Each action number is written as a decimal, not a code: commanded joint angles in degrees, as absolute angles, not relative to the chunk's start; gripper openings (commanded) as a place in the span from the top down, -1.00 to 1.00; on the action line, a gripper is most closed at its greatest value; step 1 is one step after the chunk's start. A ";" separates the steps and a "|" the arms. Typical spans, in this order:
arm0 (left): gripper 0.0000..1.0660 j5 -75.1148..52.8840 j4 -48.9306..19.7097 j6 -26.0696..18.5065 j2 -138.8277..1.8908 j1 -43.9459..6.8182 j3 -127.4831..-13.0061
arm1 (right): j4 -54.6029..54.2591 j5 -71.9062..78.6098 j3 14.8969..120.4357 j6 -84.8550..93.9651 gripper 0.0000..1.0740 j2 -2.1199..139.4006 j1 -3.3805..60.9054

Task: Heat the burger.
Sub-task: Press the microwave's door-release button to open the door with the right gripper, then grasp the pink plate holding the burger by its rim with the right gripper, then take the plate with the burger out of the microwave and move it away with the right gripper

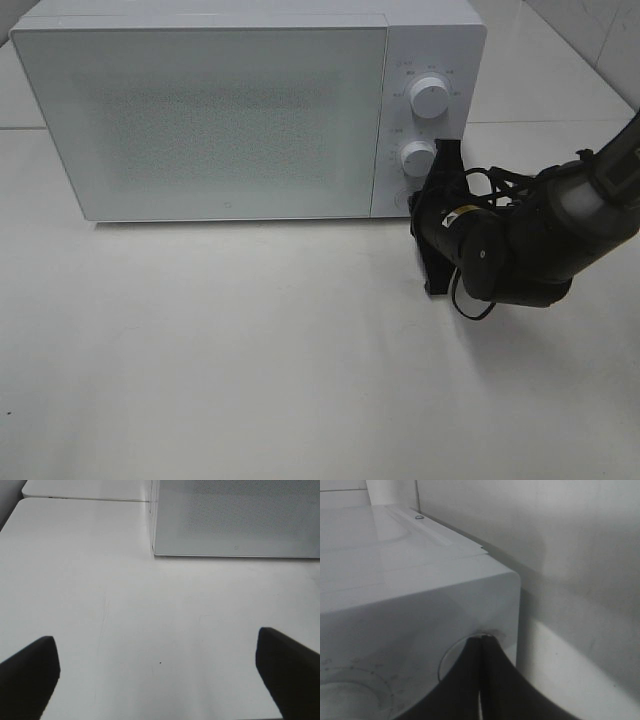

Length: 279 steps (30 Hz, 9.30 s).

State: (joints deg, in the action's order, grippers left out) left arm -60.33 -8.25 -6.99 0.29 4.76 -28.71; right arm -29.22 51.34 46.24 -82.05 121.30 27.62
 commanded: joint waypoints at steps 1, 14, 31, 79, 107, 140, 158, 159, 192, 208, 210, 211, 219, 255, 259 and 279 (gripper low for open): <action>-0.87 -59.53 -8.54 -6.70 1.72 4.81 -28.53 | -27.50 51.91 47.56 -81.53 1.00 121.35 27.44; -0.87 -59.53 -8.54 -6.70 1.72 4.81 -28.53 | -27.73 53.80 48.82 -81.30 1.00 122.84 27.44; -0.87 -59.53 -8.54 -6.70 1.72 4.81 -28.53 | -29.62 62.17 53.06 -83.08 1.00 122.84 27.44; -0.87 -59.53 -8.54 -6.70 1.72 4.81 -28.53 | -30.14 49.05 45.61 -83.08 1.00 117.57 30.94; -0.87 -59.53 -8.54 -6.70 1.72 4.81 -28.53 | -20.00 5.50 43.83 -32.09 1.00 95.80 30.77; -0.87 -59.53 -8.54 -6.70 1.72 4.81 -28.53 | -12.38 -43.37 62.85 54.66 0.96 95.34 30.83; -0.87 -59.53 -8.54 -6.70 1.72 4.81 -28.53 | -3.44 -42.17 64.40 75.57 0.06 95.34 31.74; -0.87 -59.53 -8.54 -6.70 1.72 4.81 -28.53 | -2.69 -42.17 64.97 75.29 -0.06 95.34 31.86; -0.87 -59.53 -8.54 -6.70 1.72 4.81 -28.53 | 15.30 -23.09 73.85 61.31 -0.67 103.53 41.48; -0.87 -59.53 -8.54 -6.70 1.72 4.81 -28.53 | 13.98 -24.87 85.66 60.68 -0.64 115.45 41.42; -0.87 -59.53 -8.54 -6.70 1.72 4.81 -28.53 | 12.66 -25.50 89.38 60.68 -0.62 118.72 41.42; -0.87 -59.53 -8.54 -6.70 1.72 4.81 -28.53 | 12.66 -25.50 89.38 60.68 -0.62 118.72 41.42; -0.87 -59.53 -8.54 -6.70 1.72 4.81 -28.53 | 11.17 -29.16 98.03 60.68 -0.59 125.19 41.08; -0.87 -59.53 -8.54 -6.70 1.72 4.81 -28.53 | 8.31 -33.29 115.05 57.24 0.07 138.20 36.78; -0.87 -59.53 -8.54 -6.70 1.72 4.81 -28.53 | 8.25 -33.80 115.05 57.24 0.54 138.20 36.73; -0.87 -59.53 -8.54 -6.70 1.72 4.81 -28.53 | 5.33 -38.16 112.82 64.29 1.00 136.42 38.22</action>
